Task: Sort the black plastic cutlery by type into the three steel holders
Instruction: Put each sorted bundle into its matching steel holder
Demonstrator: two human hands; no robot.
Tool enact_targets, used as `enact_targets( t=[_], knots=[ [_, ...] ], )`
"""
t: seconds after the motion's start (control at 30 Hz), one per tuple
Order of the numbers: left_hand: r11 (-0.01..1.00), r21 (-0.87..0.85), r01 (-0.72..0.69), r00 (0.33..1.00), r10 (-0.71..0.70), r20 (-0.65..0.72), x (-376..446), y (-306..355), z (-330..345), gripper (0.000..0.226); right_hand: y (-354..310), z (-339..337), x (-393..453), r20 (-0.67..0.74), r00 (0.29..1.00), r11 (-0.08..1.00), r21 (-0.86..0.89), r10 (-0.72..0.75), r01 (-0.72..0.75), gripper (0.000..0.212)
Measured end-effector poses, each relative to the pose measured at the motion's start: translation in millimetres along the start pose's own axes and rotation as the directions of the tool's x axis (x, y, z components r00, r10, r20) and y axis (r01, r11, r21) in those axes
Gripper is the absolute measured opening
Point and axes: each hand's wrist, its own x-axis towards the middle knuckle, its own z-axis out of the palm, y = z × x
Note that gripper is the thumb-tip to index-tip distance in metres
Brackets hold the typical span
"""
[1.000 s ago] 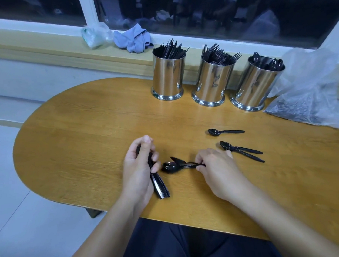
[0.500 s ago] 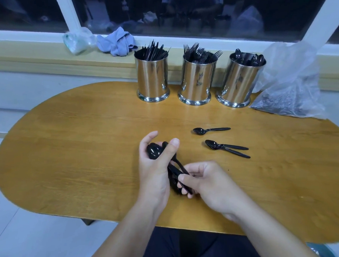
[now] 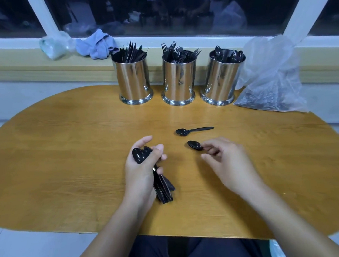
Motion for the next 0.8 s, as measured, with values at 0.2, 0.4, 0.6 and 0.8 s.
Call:
enact_targets(
  t=[0.2, 0.4, 0.6, 0.8],
  knots=[
    [0.999, -0.038, 0.008, 0.992, -0.003, 0.124, 6.6, 0.4, -7.9, 0.066, 47.1, 1.4, 20.8, 0.028, 0.998, 0.913, -0.403, -0.056, 0.062, 0.033],
    [0.999, -0.043, -0.017, 0.994, 0.022, 0.107, 7.2, -3.7, -8.3, 0.058, 56.8, 18.5, 46.6, -0.013, 0.966, 0.907, -0.348, -0.257, 0.236, 0.019],
    [0.999, 0.039, 0.005, 0.995, -0.009, 0.102, 7.1, -1.7, -7.3, 0.042, 47.2, 21.0, 75.6, 0.016, 0.965, 0.885, -0.393, -0.262, 0.247, 0.054],
    [0.999, 0.051, -0.002, 0.995, -0.003, 0.099, 5.7, -0.5, -3.8, 0.049, 56.2, 27.5, 84.9, 0.116, 0.959, 0.884, -0.372, -0.260, 0.285, 0.043]
  ],
)
